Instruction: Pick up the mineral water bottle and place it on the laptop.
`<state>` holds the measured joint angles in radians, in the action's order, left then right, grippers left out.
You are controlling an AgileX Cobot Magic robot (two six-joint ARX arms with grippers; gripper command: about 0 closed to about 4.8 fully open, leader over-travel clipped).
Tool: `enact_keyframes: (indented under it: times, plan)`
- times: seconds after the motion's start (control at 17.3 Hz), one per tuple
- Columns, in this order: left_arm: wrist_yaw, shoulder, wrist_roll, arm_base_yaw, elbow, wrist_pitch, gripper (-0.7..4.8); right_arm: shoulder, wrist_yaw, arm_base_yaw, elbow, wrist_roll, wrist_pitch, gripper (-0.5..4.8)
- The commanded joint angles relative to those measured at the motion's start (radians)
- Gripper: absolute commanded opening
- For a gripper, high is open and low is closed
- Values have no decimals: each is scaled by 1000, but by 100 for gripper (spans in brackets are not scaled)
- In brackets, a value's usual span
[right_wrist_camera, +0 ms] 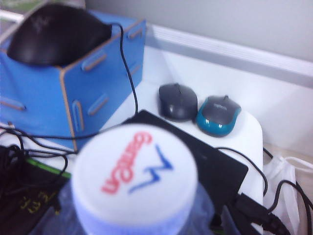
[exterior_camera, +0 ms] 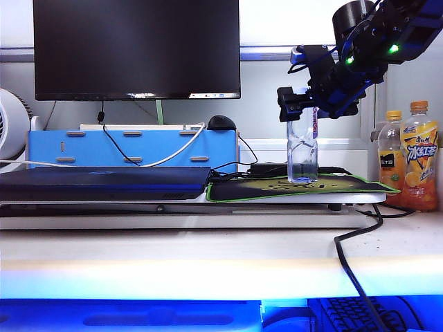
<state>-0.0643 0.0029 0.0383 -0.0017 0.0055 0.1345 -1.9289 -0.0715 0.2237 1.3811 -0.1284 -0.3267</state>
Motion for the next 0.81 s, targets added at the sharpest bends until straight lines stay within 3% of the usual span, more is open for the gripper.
enact_keyframes:
  times: [0.06,0.12,0.17,0.23,0.52,0.81]
  plan:
    - [-3,-2,-1,0,2,-8,-2,3,-1,1,4,-7,14,395]
    - [-3,-2,-1,0,2,-8,-2,3,2,1,4,-6,20,281]
    - [-3,-2,-1,0,2,-8,-2,3,2,1,4,-6,20,217]
    - [-3,-2,-1,0,2,-8,-2,3,2,1,4,-6,19,202]
    - [-3,-2,-1,0,2,-8,-2,3,-2,1,6,-6,4,197]
    - [-3,-2,-1,0,2,-8,-2,26,-89,3,6,29,-64,197]
